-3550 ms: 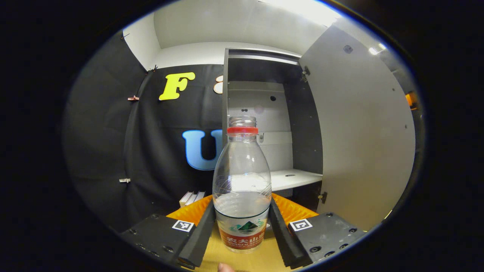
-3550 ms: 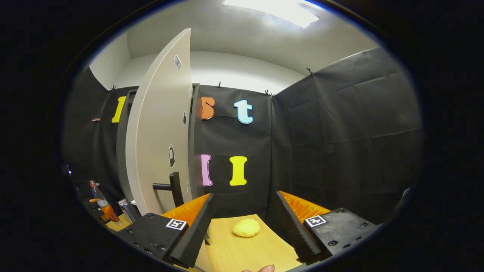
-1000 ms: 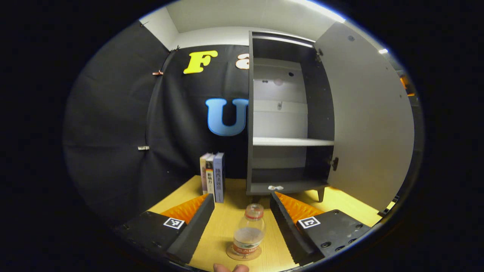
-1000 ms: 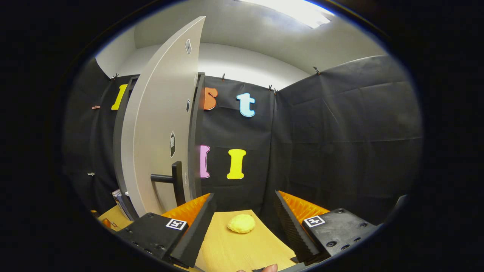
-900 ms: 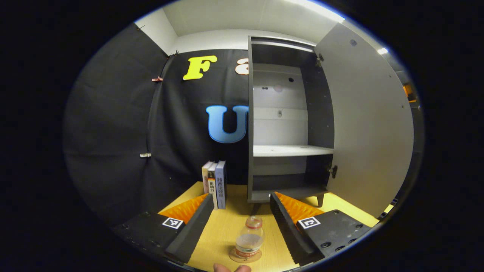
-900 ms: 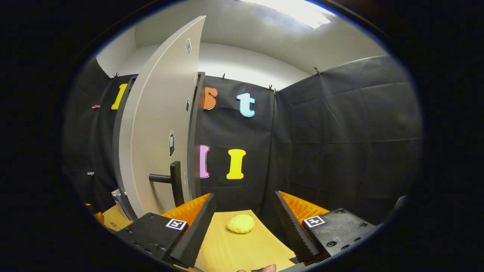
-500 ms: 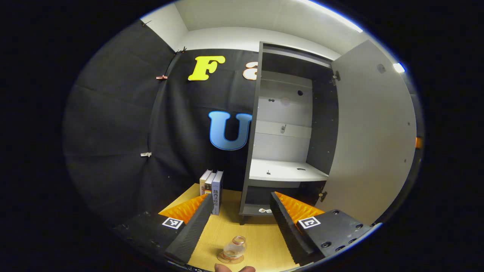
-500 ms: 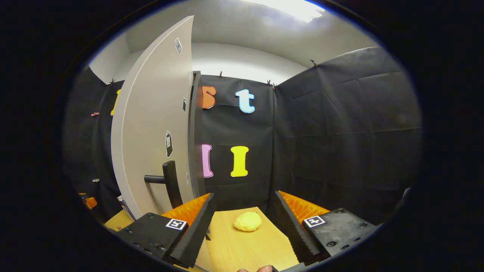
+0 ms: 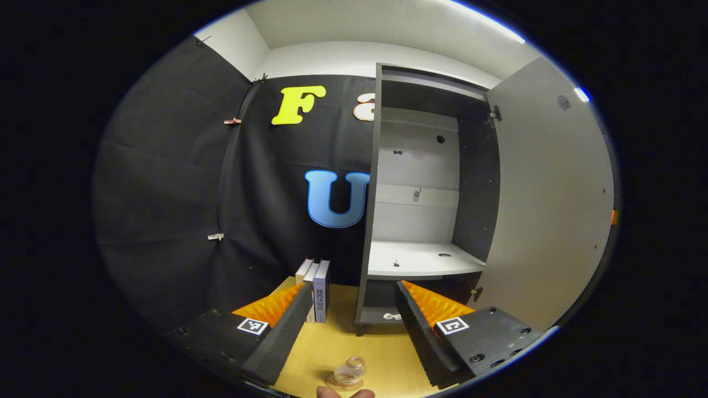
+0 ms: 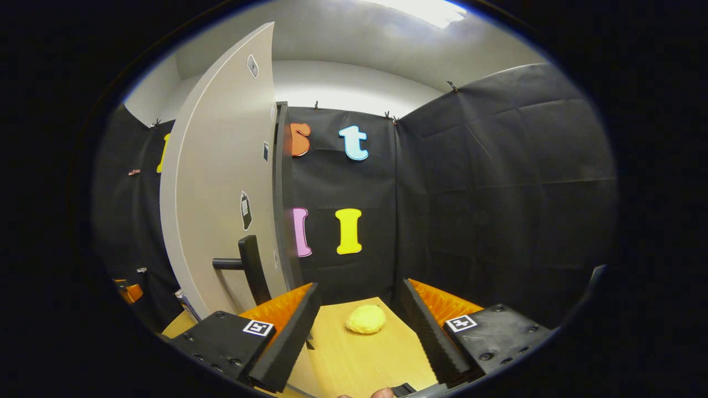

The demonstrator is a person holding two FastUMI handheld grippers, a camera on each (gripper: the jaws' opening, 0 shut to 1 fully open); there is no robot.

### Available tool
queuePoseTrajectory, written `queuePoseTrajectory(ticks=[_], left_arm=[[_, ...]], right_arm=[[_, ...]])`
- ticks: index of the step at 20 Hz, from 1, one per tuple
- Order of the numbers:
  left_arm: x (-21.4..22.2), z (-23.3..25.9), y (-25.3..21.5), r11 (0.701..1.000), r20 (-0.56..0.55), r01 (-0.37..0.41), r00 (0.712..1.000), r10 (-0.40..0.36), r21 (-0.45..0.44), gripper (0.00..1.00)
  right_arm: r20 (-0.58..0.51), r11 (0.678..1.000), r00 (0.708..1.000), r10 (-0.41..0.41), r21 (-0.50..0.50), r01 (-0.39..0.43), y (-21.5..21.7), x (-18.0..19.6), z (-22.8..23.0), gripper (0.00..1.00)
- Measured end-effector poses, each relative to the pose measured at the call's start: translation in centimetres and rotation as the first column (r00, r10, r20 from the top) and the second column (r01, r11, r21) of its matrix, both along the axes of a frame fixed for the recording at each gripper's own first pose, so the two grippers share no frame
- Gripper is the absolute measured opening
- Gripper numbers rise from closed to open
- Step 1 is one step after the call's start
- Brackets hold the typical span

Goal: Open the cabinet door with the right hand, grasp the bottle in the cabinet with the left hand and place it on the coaster, then close the cabinet door with the right hand.

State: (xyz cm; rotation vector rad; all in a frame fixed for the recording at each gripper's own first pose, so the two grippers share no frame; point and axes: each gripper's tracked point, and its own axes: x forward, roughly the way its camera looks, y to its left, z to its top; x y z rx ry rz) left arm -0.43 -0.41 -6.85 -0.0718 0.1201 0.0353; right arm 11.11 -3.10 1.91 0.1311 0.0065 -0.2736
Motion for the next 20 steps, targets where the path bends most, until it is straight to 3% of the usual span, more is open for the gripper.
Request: queuePoseTrajectory(ticks=[5,6,7,12,20], left_arm=[[0.2,0.5,-1.3,0.999,0.013,0.041,0.999,-0.042,0.022,0.95],[0.1,0.5,-1.3,0.999,0.013,0.045,0.999,-0.046,0.028,0.95],[0.0,0.5,-1.4,0.998,0.013,0.049,0.999,-0.049,0.032,0.95],[-0.3,0.8,-1.0,0.997,0.019,0.057,0.998,-0.058,0.044,0.95],[-0.7,1.7,0.4,0.999,0.035,0.028,0.999,-0.03,0.047,0.95]], right_arm=[[-0.002,0.998,0.999,0.05,0.043,-0.05,3.0,-0.2,-0.3,0.97],[-0.002,0.996,0.998,0.063,0.055,-0.063,3.7,-0.3,-0.4,0.9],[0.0,0.995,0.997,0.075,0.065,-0.075,4.4,-0.3,-0.3,0.97],[0.013,0.995,0.995,0.101,0.021,-0.101,7.9,-0.3,0.2,0.97],[0.015,0.953,0.955,0.296,0.068,-0.297,16.6,1.9,-0.1,0.98]])
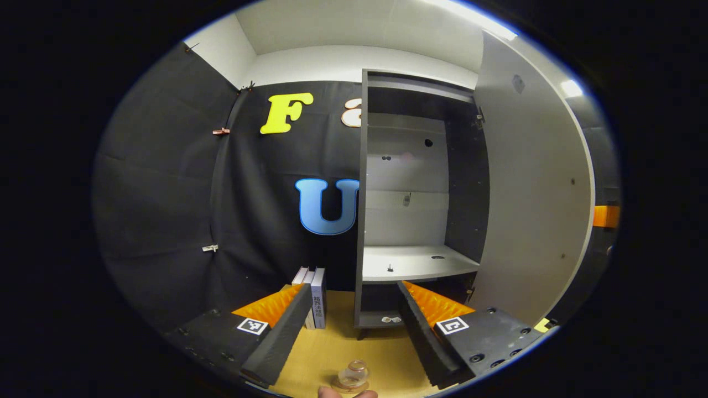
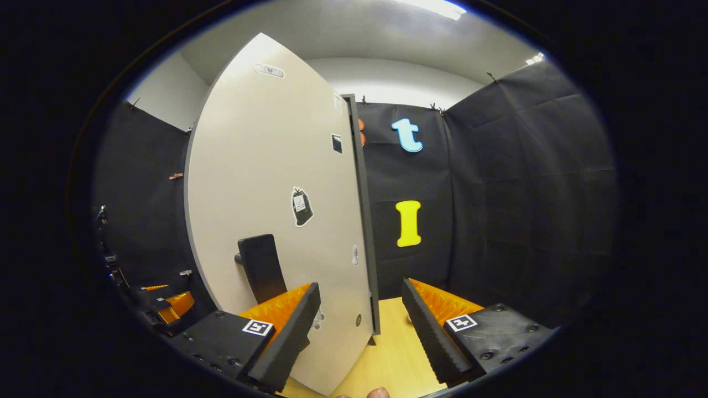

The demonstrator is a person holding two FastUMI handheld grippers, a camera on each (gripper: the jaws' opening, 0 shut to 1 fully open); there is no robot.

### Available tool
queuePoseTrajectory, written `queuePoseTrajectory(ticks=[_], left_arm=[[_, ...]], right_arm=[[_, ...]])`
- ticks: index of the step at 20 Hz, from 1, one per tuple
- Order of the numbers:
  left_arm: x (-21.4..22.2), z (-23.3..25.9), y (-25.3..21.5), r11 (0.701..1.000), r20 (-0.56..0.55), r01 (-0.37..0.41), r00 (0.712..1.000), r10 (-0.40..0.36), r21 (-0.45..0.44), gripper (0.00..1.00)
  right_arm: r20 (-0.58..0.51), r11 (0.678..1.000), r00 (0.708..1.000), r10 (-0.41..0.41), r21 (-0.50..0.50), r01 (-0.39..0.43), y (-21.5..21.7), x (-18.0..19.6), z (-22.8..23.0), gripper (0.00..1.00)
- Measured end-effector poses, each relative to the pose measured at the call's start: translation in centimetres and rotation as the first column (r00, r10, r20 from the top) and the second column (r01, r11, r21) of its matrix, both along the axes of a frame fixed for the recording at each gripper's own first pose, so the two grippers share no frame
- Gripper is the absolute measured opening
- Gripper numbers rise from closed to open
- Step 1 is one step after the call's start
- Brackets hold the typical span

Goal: Open the cabinet door with the right hand, grasp the bottle in the cabinet with the left hand and place it on the coaster, then close the cabinet door with the right hand.

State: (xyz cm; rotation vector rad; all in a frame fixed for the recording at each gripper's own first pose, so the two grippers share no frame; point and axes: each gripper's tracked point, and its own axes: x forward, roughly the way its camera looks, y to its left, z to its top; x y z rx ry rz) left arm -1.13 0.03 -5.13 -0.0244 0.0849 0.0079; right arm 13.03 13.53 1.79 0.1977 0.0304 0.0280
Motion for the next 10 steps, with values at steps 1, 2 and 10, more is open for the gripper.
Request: queuePoseTrajectory(ticks=[1,2,10], left_arm=[[-0.1,0.3,0.3,1.0,0.004,-0.006,1.0,0.006,0.009,0.92],[-0.2,0.6,0.7,1.0,0.011,-0.013,1.0,0.013,0.016,0.95],[-0.3,2.5,1.7,0.999,0.035,-0.043,0.998,0.042,0.023,0.92]], right_arm=[[0.003,1.0,1.0,0.027,0.008,-0.027,1.1,0.5,0.0,0.98],[0.009,0.999,0.999,0.052,0.012,-0.052,2.2,0.9,0.0,0.98],[0.019,0.968,0.968,0.249,0.015,-0.25,9.9,2.2,0.7,0.98]])
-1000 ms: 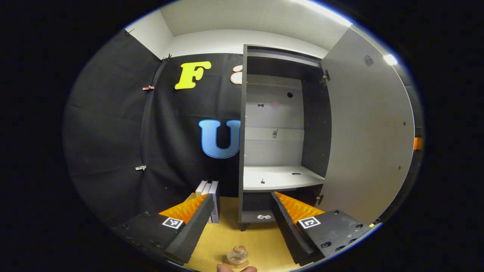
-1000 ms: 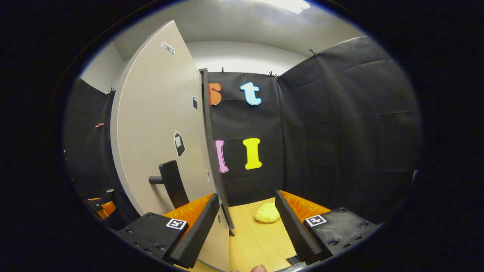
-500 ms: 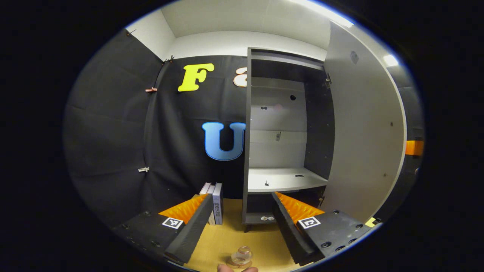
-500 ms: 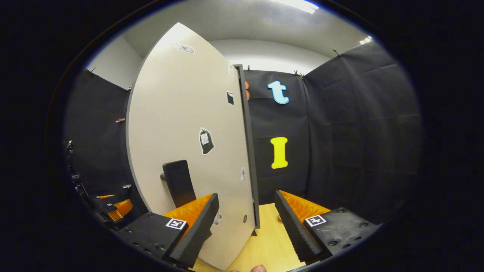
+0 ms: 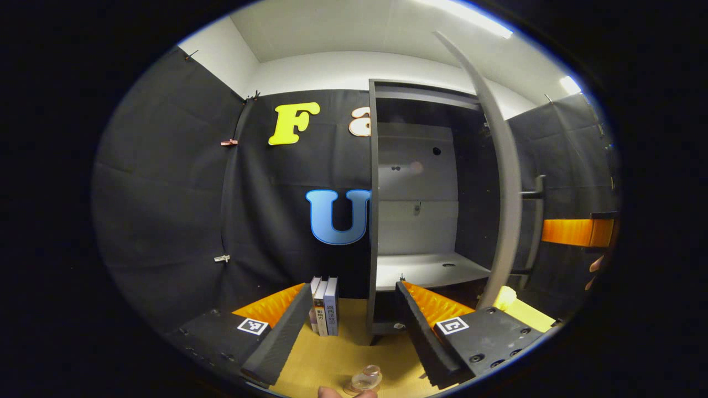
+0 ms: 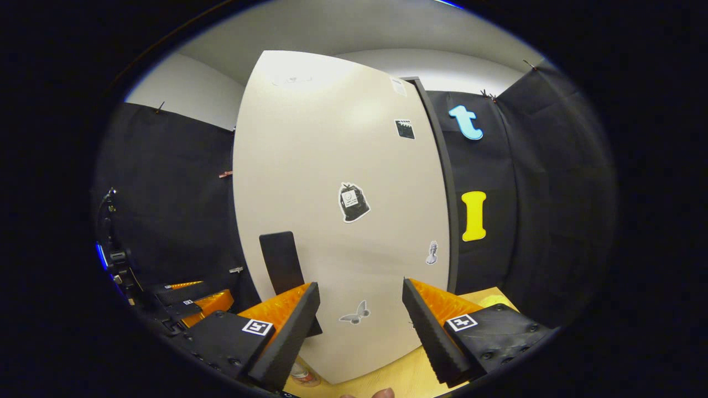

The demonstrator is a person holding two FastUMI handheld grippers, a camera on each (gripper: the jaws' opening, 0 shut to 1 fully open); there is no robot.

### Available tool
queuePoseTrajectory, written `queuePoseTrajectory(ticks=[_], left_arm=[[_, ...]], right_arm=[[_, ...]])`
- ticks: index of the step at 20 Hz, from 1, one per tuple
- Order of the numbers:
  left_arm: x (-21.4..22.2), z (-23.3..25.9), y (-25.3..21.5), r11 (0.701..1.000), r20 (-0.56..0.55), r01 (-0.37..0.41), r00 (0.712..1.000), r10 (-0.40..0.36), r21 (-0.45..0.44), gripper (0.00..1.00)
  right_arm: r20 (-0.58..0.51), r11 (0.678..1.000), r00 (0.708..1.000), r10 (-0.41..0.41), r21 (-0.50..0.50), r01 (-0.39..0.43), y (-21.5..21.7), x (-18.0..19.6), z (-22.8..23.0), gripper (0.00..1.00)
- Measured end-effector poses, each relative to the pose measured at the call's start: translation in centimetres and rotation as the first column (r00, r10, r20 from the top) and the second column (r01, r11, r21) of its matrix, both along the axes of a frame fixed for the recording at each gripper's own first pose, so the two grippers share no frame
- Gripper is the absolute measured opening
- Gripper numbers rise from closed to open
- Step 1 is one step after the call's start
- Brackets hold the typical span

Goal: Open the cabinet door with the right hand, grasp the bottle in the cabinet with the left hand and place it on the coaster, then close the cabinet door with the right hand.

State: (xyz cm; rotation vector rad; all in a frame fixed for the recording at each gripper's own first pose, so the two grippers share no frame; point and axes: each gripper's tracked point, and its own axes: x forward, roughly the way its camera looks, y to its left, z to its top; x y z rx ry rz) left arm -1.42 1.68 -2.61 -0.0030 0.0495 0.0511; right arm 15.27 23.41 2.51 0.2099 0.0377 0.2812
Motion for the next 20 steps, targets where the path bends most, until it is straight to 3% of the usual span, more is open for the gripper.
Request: queuePoseTrajectory(ticks=[9,20], left_arm=[[0.4,2.7,-1.8,1.0,0.044,0.025,0.999,-0.026,0.009,0.95],[0.2,2.7,-4.0,0.998,0.046,0.055,0.997,-0.056,0.01,0.95]], right_arm=[[0.069,0.992,0.99,-0.124,-0.026,0.126,-4.9,0.6,1.7,0.98],[0.099,0.965,0.964,-0.248,-0.057,0.254,-11.6,0.4,1.5,0.97]])
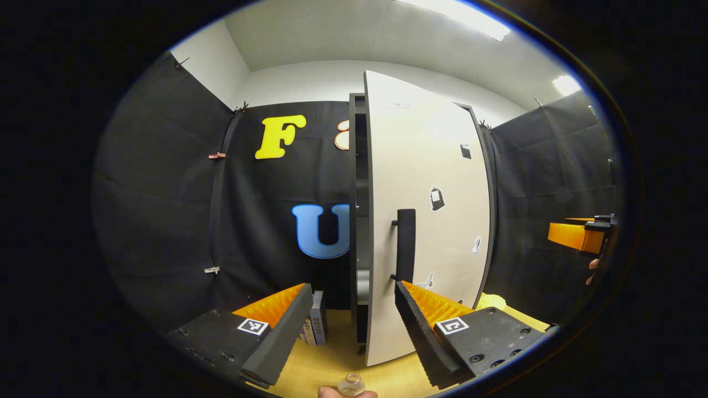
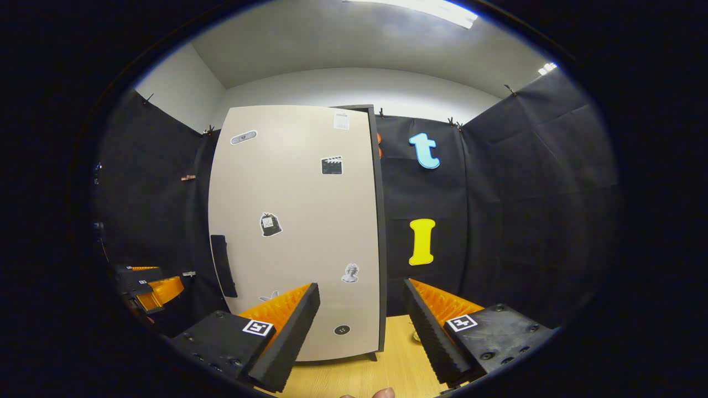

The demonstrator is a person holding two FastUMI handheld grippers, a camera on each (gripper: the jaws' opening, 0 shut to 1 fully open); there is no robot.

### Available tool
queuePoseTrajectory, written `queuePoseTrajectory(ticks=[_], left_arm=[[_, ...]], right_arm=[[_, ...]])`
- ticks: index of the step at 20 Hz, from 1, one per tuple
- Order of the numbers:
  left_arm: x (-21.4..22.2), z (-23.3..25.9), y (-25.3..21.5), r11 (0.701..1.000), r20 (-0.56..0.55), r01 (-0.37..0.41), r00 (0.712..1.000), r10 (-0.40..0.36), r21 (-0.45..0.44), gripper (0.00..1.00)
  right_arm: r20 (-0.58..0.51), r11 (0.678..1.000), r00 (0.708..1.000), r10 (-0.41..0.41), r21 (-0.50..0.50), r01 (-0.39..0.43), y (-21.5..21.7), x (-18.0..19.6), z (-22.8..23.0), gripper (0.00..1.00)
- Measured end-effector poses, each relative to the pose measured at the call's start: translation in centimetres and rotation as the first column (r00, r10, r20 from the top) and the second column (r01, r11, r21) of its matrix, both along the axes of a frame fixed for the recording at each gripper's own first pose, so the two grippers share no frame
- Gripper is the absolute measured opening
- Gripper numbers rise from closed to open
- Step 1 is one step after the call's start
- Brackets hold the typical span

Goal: Open the cabinet door with the right hand, grasp the bottle in the cabinet with the left hand and place it on the coaster, then close the cabinet door with the right hand.

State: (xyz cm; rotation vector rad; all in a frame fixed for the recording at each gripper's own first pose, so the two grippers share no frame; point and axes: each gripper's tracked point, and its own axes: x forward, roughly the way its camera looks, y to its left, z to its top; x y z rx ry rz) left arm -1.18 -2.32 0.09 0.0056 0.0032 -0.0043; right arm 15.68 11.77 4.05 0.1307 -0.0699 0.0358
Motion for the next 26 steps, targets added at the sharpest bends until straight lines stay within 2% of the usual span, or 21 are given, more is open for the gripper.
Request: queuePoseTrajectory(ticks=[5,6,7,12,13,15,19,26], left_arm=[[0.2,-0.1,-0.3,1.0,0.0,0.004,1.0,-0.004,-0.011,0.95],[0.3,-0.2,-0.3,1.0,0.0,0.006,1.0,-0.006,-0.01,0.97],[0.3,-0.1,-0.4,1.0,0.0,0.007,1.0,-0.007,-0.006,0.95],[-0.1,-0.1,-0.4,1.0,0.012,0.011,1.0,-0.011,0.005,0.94],[-0.1,-0.2,-0.3,1.0,0.011,0.011,1.0,-0.011,0.006,0.97],[-0.2,-0.2,-0.1,1.0,0.019,0.008,1.0,-0.008,0.005,0.95],[0.0,-0.5,0.3,1.0,0.014,-0.001,1.0,0.001,-0.025,0.95],[-0.6,-0.2,0.4,1.0,0.031,-0.011,0.999,0.012,-0.026,0.95]], right_arm=[[0.003,1.0,1.0,-0.01,-0.017,0.01,-0.4,-0.3,-0.1,0.97],[0.006,1.0,1.0,-0.012,-0.023,0.012,-0.4,-0.3,0.0,0.97],[0.01,1.0,1.0,-0.012,-0.026,0.013,-0.3,-0.5,0.0,0.97],[0.009,1.0,1.0,-0.005,-0.022,0.005,0.0,-0.5,-0.2,0.97],[0.011,1.0,1.0,-0.007,-0.026,0.008,-0.1,-0.4,-0.1,0.97],[0.018,0.999,1.0,-0.021,-0.036,0.022,-0.4,-0.1,0.0,0.97],[0.033,1.0,0.999,-0.004,-0.028,0.005,0.5,-0.1,0.3,0.98],[0.049,0.998,0.999,0.007,-0.055,-0.005,1.0,-0.7,0.4,0.97]])
